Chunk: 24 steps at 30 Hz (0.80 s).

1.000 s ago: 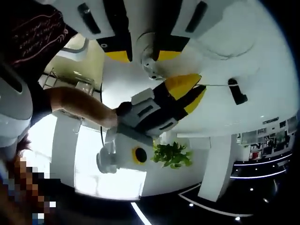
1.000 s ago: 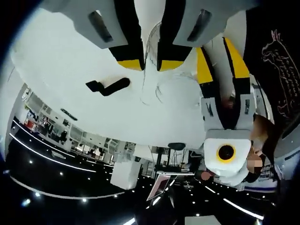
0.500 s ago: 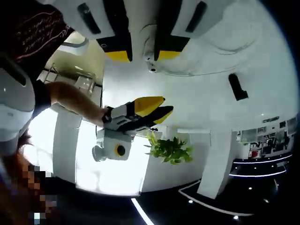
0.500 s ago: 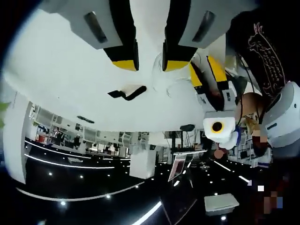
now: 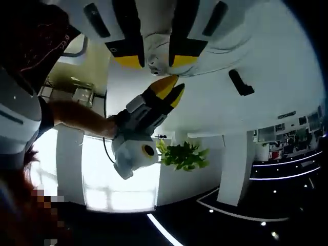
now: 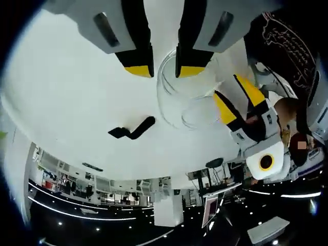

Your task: Peel open the Velcro strap on the desktop, arrange the wired earphones neatly onto it, and close the Velcro strap to secure them.

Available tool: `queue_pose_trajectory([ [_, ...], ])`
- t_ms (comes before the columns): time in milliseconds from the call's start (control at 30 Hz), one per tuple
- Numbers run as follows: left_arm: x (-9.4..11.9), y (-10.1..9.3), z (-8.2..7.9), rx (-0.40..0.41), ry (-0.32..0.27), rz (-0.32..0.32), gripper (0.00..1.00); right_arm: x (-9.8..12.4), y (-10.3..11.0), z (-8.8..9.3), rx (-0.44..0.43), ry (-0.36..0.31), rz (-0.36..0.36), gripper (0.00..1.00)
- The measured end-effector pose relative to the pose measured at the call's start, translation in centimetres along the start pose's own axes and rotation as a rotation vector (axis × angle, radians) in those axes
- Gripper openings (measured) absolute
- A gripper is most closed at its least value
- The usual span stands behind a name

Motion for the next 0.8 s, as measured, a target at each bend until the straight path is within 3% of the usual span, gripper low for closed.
queue_pose_trajectory([
  [167, 0.7, 1.1, -0.2, -0.009, -0.012, -0.045, 0.23, -0.4, 0.0, 0.2, 0.026, 0.034, 0.023, 0.2],
  [800, 1.7, 2.2, -0.1, 0.001, -0.043, -0.073, 0.23, -0.9, 0.0, 0.5, 0.047, 0.121, 0.03, 0.16],
])
Point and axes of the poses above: the point that each gripper's makers call its tool centre point, and the gripper's own axes: x roughly backward along the fingers, y roughly to its left, z roughly out of its underside, the point moved 6 cm from there along x, roughly backward along the fingers, and after that the axes turned 13 degrees about -x, right-handed, at the moved point
